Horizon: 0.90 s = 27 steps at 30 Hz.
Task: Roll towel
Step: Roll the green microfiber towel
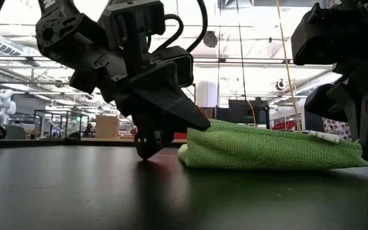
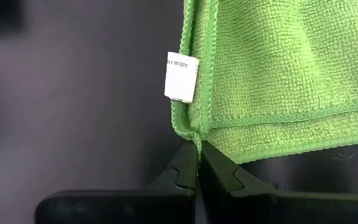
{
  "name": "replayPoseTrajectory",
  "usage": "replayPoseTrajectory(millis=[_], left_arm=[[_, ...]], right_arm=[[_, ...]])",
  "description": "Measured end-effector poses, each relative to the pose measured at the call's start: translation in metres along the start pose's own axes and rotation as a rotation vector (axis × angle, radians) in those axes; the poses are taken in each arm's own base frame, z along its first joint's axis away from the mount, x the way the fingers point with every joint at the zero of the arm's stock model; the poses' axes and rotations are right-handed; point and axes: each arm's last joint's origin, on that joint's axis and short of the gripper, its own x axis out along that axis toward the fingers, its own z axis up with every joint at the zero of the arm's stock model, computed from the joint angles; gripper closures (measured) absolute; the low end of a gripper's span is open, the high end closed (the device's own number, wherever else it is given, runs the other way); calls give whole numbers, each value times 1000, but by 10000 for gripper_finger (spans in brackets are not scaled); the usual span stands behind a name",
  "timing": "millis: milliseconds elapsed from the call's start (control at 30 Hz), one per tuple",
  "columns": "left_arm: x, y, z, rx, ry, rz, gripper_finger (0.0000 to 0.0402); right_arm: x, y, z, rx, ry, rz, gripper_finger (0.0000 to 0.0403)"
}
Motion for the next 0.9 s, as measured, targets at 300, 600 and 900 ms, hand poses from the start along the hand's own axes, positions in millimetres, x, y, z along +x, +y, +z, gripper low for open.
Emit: replayPoseTrajectory(millis=[300, 600, 900], left_arm=[[1, -1, -7, -58, 44, 26, 400], [5, -7, -16, -163, 77, 26, 400], [6, -9, -20, -204, 55, 85, 400]], right_arm=[[0, 0, 0, -7, -2, 1, 403], [-3, 0, 3, -14, -17, 6, 403], [-6, -3, 6, 0, -60, -36, 403]])
